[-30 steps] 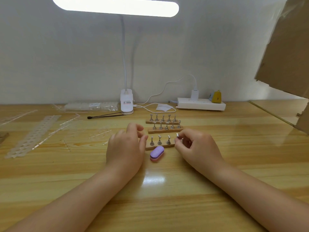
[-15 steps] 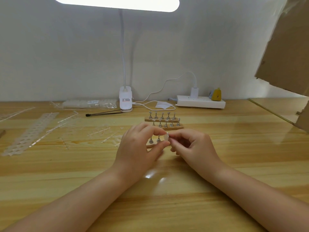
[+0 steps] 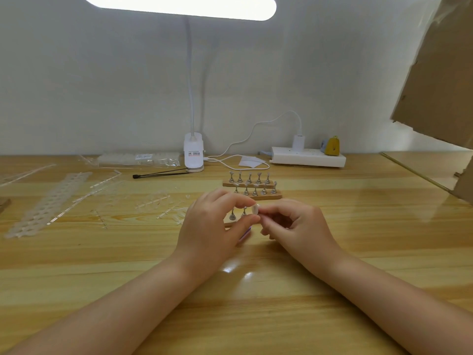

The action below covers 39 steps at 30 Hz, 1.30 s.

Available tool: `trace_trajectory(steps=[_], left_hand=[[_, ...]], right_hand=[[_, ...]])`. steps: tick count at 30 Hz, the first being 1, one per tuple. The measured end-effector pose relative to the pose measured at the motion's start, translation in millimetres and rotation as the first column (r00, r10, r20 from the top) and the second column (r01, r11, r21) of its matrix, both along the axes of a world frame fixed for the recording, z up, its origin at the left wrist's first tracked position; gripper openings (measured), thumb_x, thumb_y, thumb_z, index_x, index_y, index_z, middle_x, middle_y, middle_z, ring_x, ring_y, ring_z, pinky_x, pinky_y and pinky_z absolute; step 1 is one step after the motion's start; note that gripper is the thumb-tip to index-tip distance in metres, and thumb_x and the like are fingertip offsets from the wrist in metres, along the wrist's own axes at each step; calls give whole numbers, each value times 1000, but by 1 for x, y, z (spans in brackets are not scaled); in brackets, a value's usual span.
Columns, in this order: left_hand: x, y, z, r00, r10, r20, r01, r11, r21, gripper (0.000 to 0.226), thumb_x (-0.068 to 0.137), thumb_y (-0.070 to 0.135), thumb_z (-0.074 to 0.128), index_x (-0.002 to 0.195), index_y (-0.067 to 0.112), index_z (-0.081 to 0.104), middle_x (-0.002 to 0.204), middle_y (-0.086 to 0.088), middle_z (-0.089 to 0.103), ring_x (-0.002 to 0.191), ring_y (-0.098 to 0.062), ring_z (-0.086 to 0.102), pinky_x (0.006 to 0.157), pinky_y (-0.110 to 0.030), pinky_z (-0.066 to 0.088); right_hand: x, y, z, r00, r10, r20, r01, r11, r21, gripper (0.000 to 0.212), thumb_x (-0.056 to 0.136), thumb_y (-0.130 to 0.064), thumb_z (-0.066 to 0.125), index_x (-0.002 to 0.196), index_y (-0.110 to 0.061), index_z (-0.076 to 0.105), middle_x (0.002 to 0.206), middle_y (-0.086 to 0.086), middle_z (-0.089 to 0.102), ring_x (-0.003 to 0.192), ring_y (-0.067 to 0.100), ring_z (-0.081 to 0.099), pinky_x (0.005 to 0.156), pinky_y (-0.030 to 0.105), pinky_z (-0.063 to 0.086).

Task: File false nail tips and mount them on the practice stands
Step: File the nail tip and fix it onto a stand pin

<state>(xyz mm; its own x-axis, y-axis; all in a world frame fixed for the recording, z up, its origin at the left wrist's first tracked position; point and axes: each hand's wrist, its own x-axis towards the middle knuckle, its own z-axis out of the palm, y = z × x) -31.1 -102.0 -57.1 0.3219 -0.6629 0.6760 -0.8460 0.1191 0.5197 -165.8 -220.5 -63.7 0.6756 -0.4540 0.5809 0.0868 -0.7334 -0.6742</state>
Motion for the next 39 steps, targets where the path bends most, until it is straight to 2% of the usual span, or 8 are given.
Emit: trace_trajectory(steps=[5,13,18,22,26,29,34,39], left_hand=[[1,0,-1,1000,9,6,-9,1000,9,23,81,45,64,96,29,70,95,12,66,90,-12,57,79,-44,48],[1,0,0,998,0,-68,2,999,35,20,75,42,71,93,34,71,91,17,64,92,-9,55,83,-43,46],[1,1,1,998,-2,-62,2,1000,13,20,76,38,74,95,32,74,92,16,65,93,-11,57,84,-46,46],[-1,1,2,1000,-11,0,11,1000,-21,21,74,38,75,92,27,76,91,11,65,89,-16,60,81,-48,46],[-2,1,2,998,-23,67,25,999,-39,22,72,32,78,92,22,76,90,7,66,86,-18,61,77,-49,47],[-4,2,1,995,-6,103,10,999,-44,22,71,24,83,92,19,75,90,6,67,88,-18,62,78,-48,46],[-5,3,1,992,-2,126,9,999,-49,19,74,28,78,91,19,75,89,6,67,87,-17,63,77,-47,47],[-4,2,0,989,9,148,-3,999,-44,21,73,30,76,91,20,75,90,7,68,88,-17,63,77,-46,47]], right_hand=[[0,1,0,1000,6,13,-7,1000,11,20,86,-11,70,95,-29,73,80,-3,71,68,15,68,63,38,56],[-2,0,0,1000,23,0,-23,1000,14,18,86,-6,69,98,-18,74,86,-1,71,69,10,69,63,27,57],[-3,0,4,991,131,-26,-121,960,253,16,92,-6,60,97,-13,73,82,1,73,75,14,70,66,25,56],[-2,1,8,978,207,-11,-184,894,408,20,85,-26,65,93,-10,74,80,7,73,76,20,71,68,29,57],[-2,0,9,973,232,-10,-200,856,477,14,82,-22,69,89,-11,75,79,13,72,74,19,69,65,25,55],[-1,0,9,975,223,-20,-185,850,493,6,82,-20,71,81,-17,76,72,8,72,68,13,66,60,23,51],[-1,2,12,976,217,-10,-179,833,523,12,72,-30,74,78,-19,76,69,5,71,64,12,66,58,21,51],[-1,0,10,977,209,-27,-162,827,538,6,80,-16,74,77,-19,77,69,7,71,65,13,66,58,21,51]])
